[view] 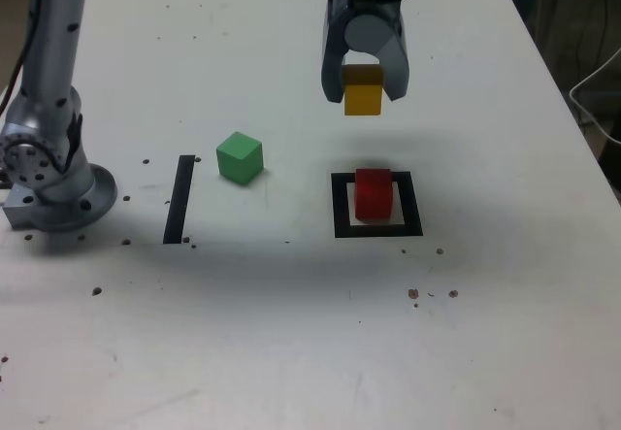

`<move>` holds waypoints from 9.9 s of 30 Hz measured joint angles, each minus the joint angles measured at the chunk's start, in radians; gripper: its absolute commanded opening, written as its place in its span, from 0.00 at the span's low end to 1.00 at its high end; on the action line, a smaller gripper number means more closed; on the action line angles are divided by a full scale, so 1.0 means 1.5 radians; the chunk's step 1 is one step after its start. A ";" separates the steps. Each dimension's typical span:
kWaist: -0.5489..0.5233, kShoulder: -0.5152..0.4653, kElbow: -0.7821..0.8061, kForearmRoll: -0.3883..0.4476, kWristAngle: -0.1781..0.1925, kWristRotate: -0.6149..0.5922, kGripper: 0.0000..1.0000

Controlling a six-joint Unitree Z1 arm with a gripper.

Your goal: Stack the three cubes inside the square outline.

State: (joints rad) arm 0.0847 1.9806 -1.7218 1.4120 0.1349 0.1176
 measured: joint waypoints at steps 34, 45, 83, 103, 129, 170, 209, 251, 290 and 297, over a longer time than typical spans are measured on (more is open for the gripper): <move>-0.119 0.022 0.037 -0.032 -0.023 -0.140 0.11; -0.119 0.022 0.042 -0.035 -0.029 -0.140 0.11; -0.119 0.046 0.069 -0.075 -0.021 -0.148 0.18; -0.118 0.050 0.084 -0.096 -0.020 -0.148 0.99; -0.097 -0.050 0.080 -0.017 -0.011 -0.130 0.99; 0.056 -0.210 0.403 -0.062 0.068 0.298 0.99; -0.008 -0.167 0.513 -0.247 0.034 0.353 0.77; -0.016 -0.182 0.473 -0.214 0.037 0.350 0.25; -0.097 -0.055 -0.059 0.101 -0.028 -0.109 0.19; -0.118 -0.036 -0.057 0.101 -0.028 -0.134 0.19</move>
State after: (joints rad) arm -0.0925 1.9260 -1.8073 1.5636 0.0924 -0.0838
